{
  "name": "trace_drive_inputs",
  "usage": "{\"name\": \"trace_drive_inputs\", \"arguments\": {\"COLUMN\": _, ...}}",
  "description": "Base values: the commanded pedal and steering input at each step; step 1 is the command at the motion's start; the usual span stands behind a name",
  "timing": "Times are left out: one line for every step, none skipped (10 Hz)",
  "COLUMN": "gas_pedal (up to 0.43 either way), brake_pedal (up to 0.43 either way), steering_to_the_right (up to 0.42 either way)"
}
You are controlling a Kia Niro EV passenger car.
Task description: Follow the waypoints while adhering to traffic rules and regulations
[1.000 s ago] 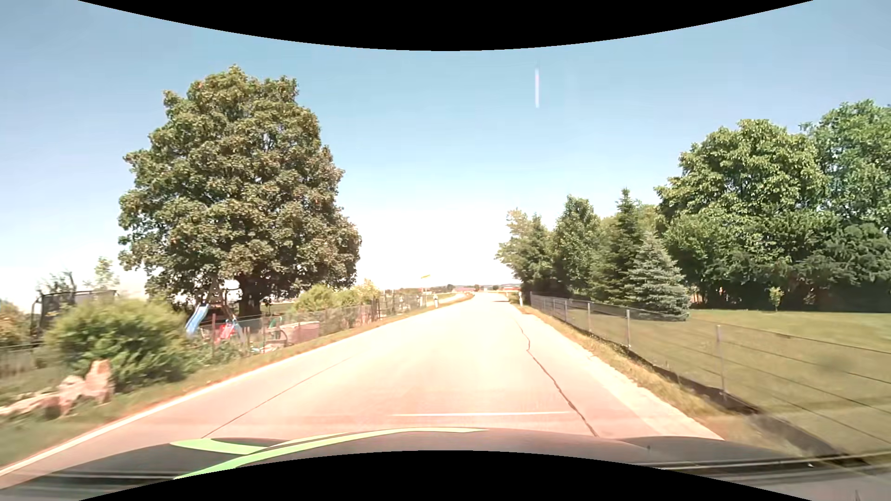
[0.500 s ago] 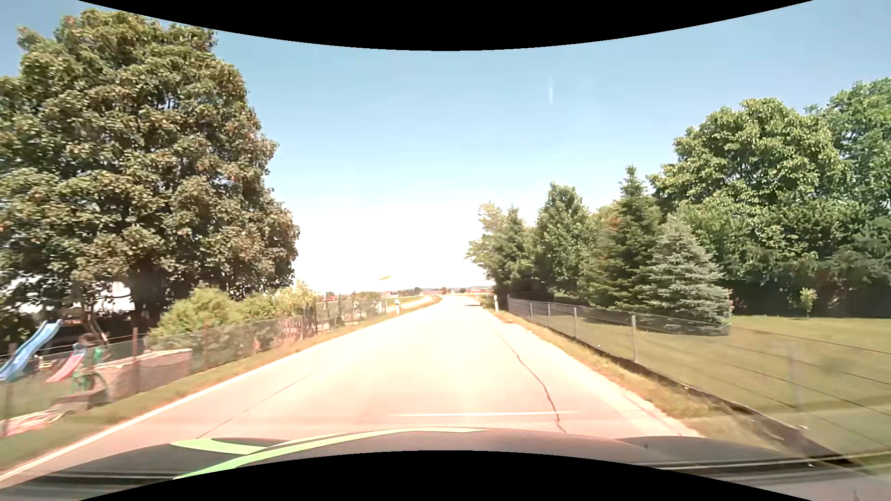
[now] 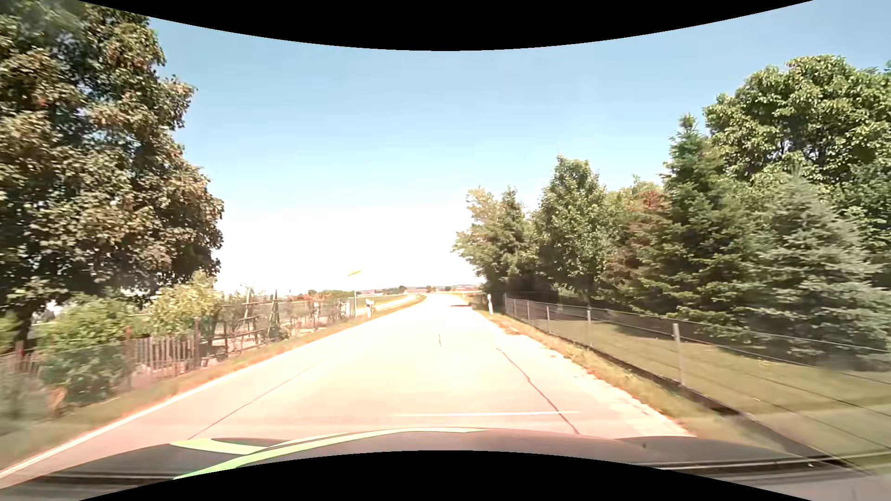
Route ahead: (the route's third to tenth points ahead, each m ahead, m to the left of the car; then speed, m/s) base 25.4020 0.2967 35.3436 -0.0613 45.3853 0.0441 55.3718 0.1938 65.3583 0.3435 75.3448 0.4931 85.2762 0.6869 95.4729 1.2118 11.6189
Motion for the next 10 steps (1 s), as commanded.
{"name": "trace_drive_inputs", "arguments": {"gas_pedal": 0.299, "brake_pedal": 0.0, "steering_to_the_right": 0.005}}
{"name": "trace_drive_inputs", "arguments": {"gas_pedal": 0.299, "brake_pedal": 0.0, "steering_to_the_right": 0.004}}
{"name": "trace_drive_inputs", "arguments": {"gas_pedal": 0.299, "brake_pedal": 0.0, "steering_to_the_right": 0.004}}
{"name": "trace_drive_inputs", "arguments": {"gas_pedal": 0.299, "brake_pedal": 0.0, "steering_to_the_right": 0.004}}
{"name": "trace_drive_inputs", "arguments": {"gas_pedal": 0.299, "brake_pedal": 0.0, "steering_to_the_right": 0.004}}
{"name": "trace_drive_inputs", "arguments": {"gas_pedal": 0.299, "brake_pedal": 0.0, "steering_to_the_right": 0.003}}
{"name": "trace_drive_inputs", "arguments": {"gas_pedal": 0.299, "brake_pedal": 0.0, "steering_to_the_right": 0.0}}
{"name": "trace_drive_inputs", "arguments": {"gas_pedal": 0.299, "brake_pedal": 0.0, "steering_to_the_right": -0.001}}
{"name": "trace_drive_inputs", "arguments": {"gas_pedal": 0.299, "brake_pedal": 0.0, "steering_to_the_right": -0.003}}
{"name": "trace_drive_inputs", "arguments": {"gas_pedal": 0.299, "brake_pedal": 0.0, "steering_to_the_right": -0.003}}
